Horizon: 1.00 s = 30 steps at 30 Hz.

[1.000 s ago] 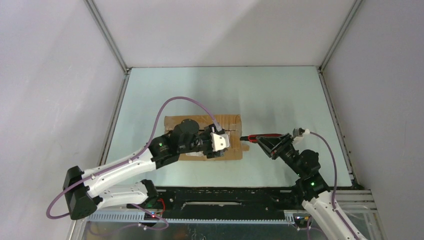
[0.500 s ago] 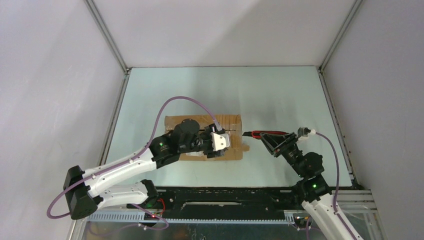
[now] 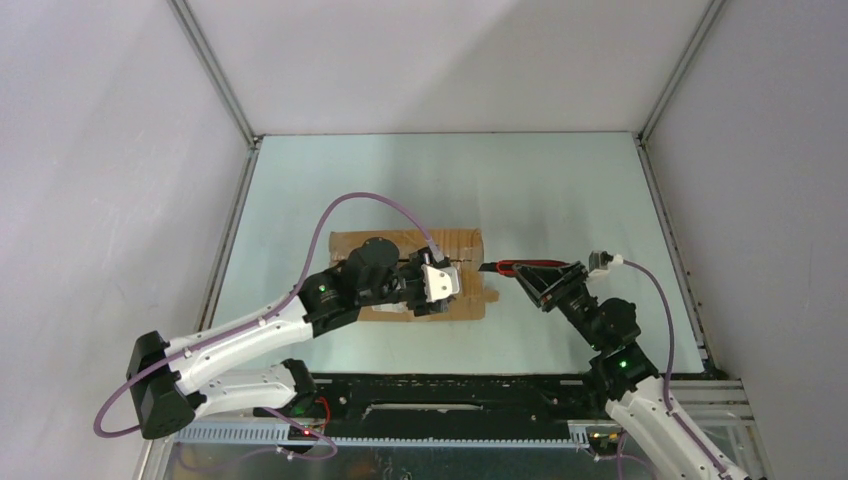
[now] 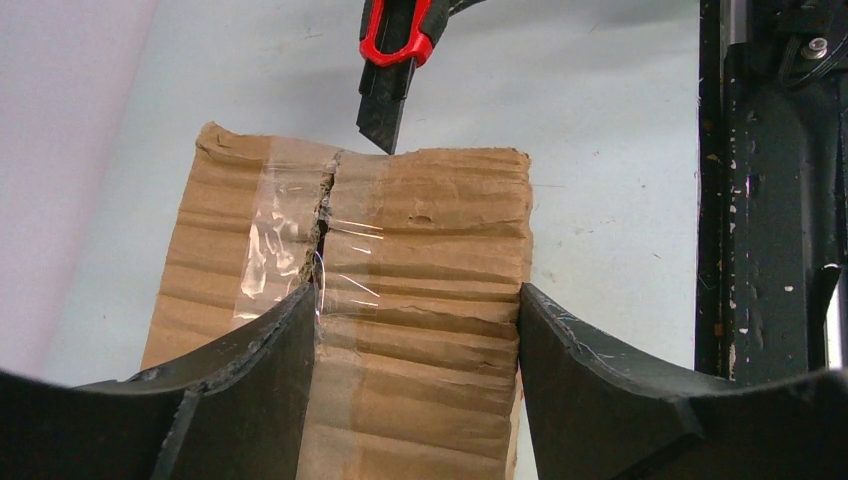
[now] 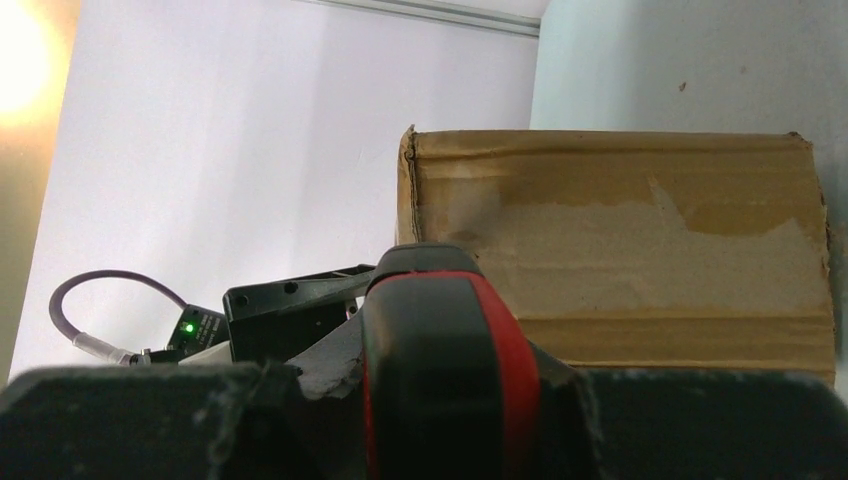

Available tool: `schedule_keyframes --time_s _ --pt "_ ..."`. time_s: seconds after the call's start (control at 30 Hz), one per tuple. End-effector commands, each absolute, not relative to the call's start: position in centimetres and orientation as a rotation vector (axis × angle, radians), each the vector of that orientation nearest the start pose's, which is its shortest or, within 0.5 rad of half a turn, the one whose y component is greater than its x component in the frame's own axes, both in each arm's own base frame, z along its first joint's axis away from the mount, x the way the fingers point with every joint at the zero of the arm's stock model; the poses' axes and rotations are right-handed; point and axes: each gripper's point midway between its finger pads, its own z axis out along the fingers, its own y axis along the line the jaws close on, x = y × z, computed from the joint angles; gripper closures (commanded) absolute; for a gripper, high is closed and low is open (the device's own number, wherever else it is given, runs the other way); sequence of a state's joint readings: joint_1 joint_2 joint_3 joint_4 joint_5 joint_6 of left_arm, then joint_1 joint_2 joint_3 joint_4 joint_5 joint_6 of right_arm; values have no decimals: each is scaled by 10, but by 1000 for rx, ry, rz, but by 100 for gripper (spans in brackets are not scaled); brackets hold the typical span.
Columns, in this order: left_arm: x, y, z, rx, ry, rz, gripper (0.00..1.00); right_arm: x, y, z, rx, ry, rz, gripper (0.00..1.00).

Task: Unpack the express box
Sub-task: Cut the express box at the center of the board.

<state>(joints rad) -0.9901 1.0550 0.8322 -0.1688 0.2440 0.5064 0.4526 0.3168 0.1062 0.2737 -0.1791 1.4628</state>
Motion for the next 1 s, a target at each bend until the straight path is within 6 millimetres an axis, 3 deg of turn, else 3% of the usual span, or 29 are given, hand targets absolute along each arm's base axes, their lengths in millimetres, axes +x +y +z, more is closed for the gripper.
schedule_keyframes --time_s 0.0,0.27,0.97 --pt "179 -322 246 1432 1249 -579 100 196 184 248 593 1526 1680 100" --pt "178 -324 249 1436 1237 -581 100 205 171 240 653 1509 1591 100" --pt "179 -325 249 1439 1234 -576 100 205 180 235 622 1543 1621 100"
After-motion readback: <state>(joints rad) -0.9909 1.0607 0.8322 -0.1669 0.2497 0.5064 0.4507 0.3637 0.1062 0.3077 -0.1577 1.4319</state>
